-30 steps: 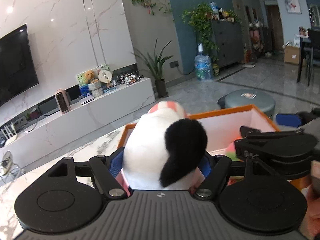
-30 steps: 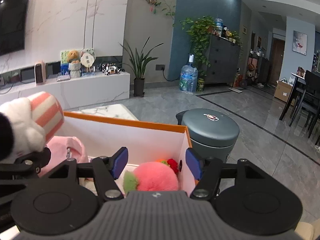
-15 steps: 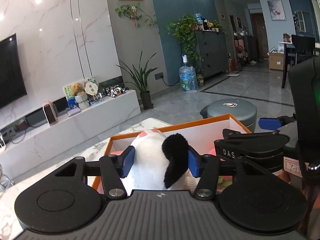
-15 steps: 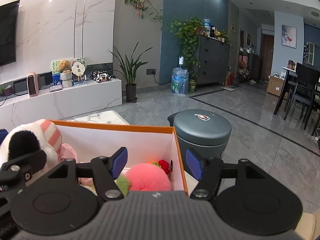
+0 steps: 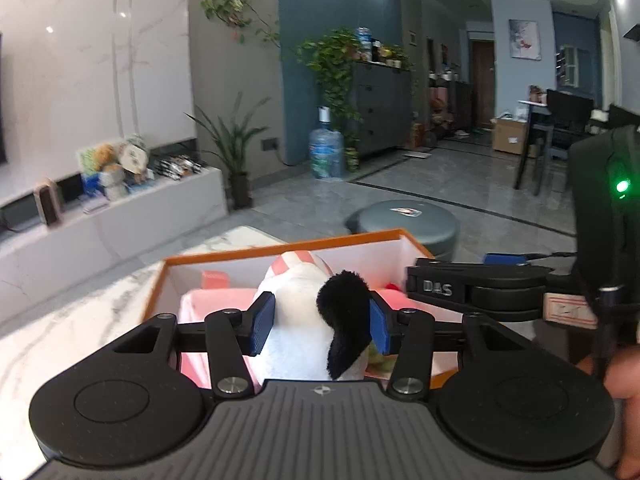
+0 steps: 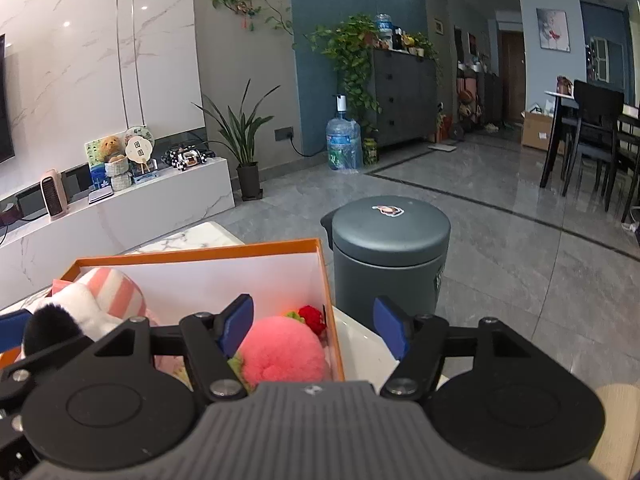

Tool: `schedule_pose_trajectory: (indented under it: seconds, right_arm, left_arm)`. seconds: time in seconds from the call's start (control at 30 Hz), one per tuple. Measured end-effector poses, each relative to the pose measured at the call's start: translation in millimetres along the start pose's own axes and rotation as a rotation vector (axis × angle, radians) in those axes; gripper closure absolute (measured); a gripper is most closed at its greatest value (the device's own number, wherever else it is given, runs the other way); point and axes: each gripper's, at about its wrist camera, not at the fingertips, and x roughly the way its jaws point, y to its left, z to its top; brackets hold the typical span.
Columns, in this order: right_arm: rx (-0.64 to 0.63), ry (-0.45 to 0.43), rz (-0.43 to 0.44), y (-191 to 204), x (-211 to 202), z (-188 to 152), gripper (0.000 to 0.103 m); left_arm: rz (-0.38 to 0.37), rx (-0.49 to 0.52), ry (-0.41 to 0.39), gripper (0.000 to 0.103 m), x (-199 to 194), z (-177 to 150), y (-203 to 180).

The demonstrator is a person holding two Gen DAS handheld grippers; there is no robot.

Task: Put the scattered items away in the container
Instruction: 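Lower the plush and pompom into the orange box and open both tools, then withdraw both tools up and away from the orange box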

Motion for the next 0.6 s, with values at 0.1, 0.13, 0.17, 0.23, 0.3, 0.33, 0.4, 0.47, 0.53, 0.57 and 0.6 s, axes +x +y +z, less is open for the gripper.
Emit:
schedule_pose_trajectory:
  seconds: [0.1, 0.13, 0.17, 0.23, 0.3, 0.33, 0.4, 0.47, 0.53, 0.57, 0.6]
  right_arm:
    - [-0.003, -0.006, 0.002, 0.1, -2.2, -0.7, 0.034]
    - [-0.005, -0.01, 0.002, 0.0, -2.9, -1.0, 0.033]
    - [-0.006, -0.011, -0.002, -0.2, -3.4, -1.3, 0.033]
    - [0.001, -0.007, 0.0, -2.8, -3.1, -1.6, 0.033]
    - [0.007, -0.004, 0.001, -5.1, -3.6, -1.9, 0.033]
    - [0.006, -0.005, 0.0, -5.2, -4.1, -1.9, 0.033]
    - [0.006, -0.006, 0.0, -5.3, -4.5, -2.2, 0.033]
    - [0.006, -0.008, 0.001, -5.2, -5.2, -2.6, 0.033]
    - [0.006, -0.012, 0.0, -5.6, -6.1, -3.1, 0.033]
    - [0.006, -0.015, 0.0, -5.9, -6.6, -3.4, 0.033]
    - [0.007, -0.017, 0.0, -6.6, -7.2, -3.4, 0.033]
  left_arm:
    - [-0.023, 0.013, -0.007, 0.046, -0.5, -2.7, -4.5]
    - [-0.015, 0.015, -0.006, 0.046, 0.5, -3.8, -5.3]
    - [-0.004, 0.015, -0.004, 0.043, 1.7, -4.8, -5.9]
    - [0.02, 0.025, -0.004, 0.04, 3.3, -6.9, -8.5]
    - [0.046, 0.049, -0.01, 0.034, 3.6, -9.2, -13.2]
    - [0.051, 0.058, -0.019, 0.032, 2.5, -9.0, -15.1]
    - [0.06, 0.072, -0.043, 0.031, -1.6, -8.6, -18.6]
    - [0.056, 0.075, -0.073, 0.031, -6.6, -8.9, -20.0]
    - [0.041, 0.071, -0.097, 0.044, -10.7, -8.8, -20.1]
    - [0.03, 0.064, -0.1, 0.055, -11.1, -7.7, -18.3]
    - [0.023, 0.058, -0.098, 0.064, -10.8, -6.7, -16.8]
